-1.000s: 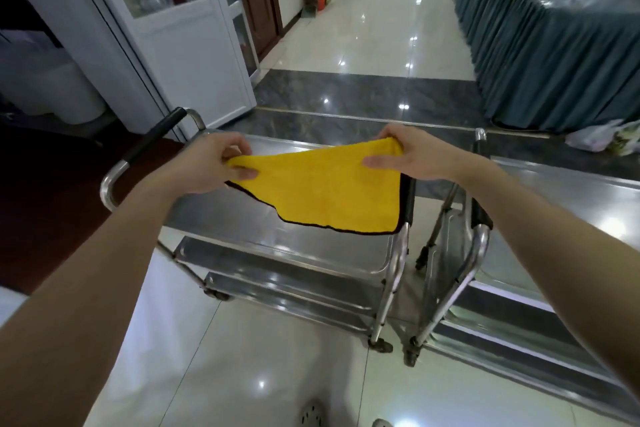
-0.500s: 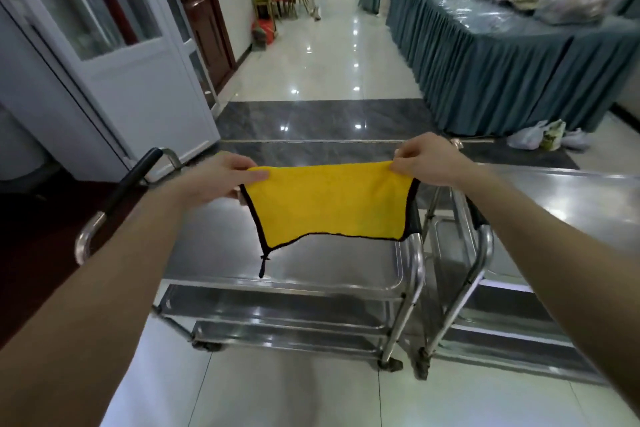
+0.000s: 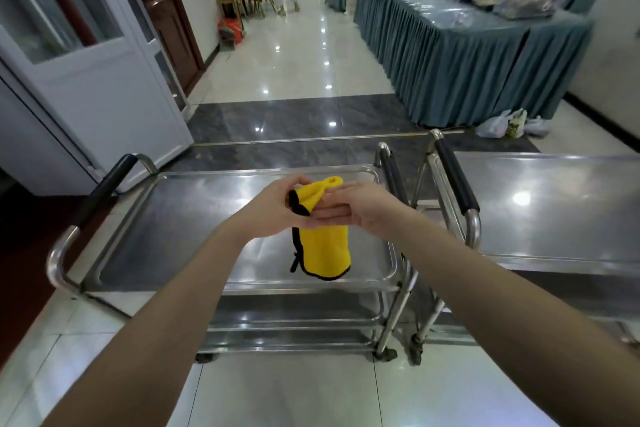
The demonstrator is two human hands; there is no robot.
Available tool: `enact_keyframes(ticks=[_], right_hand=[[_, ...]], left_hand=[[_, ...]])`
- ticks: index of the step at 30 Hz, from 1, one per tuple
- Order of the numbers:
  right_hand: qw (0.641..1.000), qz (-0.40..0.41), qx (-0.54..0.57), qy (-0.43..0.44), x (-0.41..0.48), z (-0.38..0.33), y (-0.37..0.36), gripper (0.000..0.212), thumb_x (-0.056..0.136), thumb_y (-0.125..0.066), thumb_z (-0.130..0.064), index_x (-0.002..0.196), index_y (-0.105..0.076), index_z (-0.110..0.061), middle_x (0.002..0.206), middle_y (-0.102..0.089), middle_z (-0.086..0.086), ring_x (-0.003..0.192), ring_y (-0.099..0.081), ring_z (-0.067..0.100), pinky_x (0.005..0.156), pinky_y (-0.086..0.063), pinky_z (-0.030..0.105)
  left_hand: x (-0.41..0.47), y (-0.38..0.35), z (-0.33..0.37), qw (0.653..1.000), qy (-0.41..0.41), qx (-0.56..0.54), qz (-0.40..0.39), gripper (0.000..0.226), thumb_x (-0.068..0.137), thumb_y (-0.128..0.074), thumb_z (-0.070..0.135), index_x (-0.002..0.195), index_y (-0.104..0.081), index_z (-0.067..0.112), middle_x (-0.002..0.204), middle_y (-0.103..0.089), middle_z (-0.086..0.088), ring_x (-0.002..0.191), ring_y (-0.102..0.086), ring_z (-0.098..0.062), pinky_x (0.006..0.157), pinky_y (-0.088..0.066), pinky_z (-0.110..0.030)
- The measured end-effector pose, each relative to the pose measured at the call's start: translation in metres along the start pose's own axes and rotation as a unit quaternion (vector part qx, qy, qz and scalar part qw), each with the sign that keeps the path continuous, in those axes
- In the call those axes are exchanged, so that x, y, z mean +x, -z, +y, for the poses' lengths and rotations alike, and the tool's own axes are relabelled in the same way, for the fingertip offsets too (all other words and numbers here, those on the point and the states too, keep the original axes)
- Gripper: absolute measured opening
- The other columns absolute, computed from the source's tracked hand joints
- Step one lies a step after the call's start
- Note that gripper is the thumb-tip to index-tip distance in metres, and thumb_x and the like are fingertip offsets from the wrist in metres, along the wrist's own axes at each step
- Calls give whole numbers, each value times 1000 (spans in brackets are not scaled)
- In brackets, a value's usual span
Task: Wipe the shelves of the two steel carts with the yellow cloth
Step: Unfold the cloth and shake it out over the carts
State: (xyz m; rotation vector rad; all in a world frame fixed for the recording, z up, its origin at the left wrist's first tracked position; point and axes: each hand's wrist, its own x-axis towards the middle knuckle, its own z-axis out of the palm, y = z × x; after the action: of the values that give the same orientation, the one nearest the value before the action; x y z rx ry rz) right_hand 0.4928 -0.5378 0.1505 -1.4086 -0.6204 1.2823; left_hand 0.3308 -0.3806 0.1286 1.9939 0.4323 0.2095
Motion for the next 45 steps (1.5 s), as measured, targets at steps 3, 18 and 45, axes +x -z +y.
enact_keyframes(ticks=[3, 18, 45], right_hand=[[978, 70, -172, 96, -2, -3, 15, 39, 91, -82, -9, 128, -70, -6, 118, -78, 13, 111, -76, 26, 100, -63, 45], [856, 149, -454, 196, 12, 27, 95, 13, 113, -44, -51, 114, -49, -39, 78, -63, 2, 70, -65, 18, 61, -52, 42], [939, 239, -208, -133, 183, 145, 271, 63, 115, -30, -54, 141, -63, -6, 137, -66, 20, 126, -61, 38, 102, -46, 43]], left_hand=[[6, 4, -2, 999, -15, 36, 38, 38, 94, -79, 4, 123, -64, 23, 82, -67, 10, 73, -59, -11, 74, -49, -33], [44, -16, -86, 976, 204, -71, -16, 37, 76, -82, 37, 111, -79, 25, 101, -77, 3, 89, -70, -22, 81, -51, -33], [255, -172, -117, 939, 285, -158, 109, 34, 114, -53, 13, 146, -63, 7, 141, -67, -17, 130, -65, -36, 112, -54, -54]])
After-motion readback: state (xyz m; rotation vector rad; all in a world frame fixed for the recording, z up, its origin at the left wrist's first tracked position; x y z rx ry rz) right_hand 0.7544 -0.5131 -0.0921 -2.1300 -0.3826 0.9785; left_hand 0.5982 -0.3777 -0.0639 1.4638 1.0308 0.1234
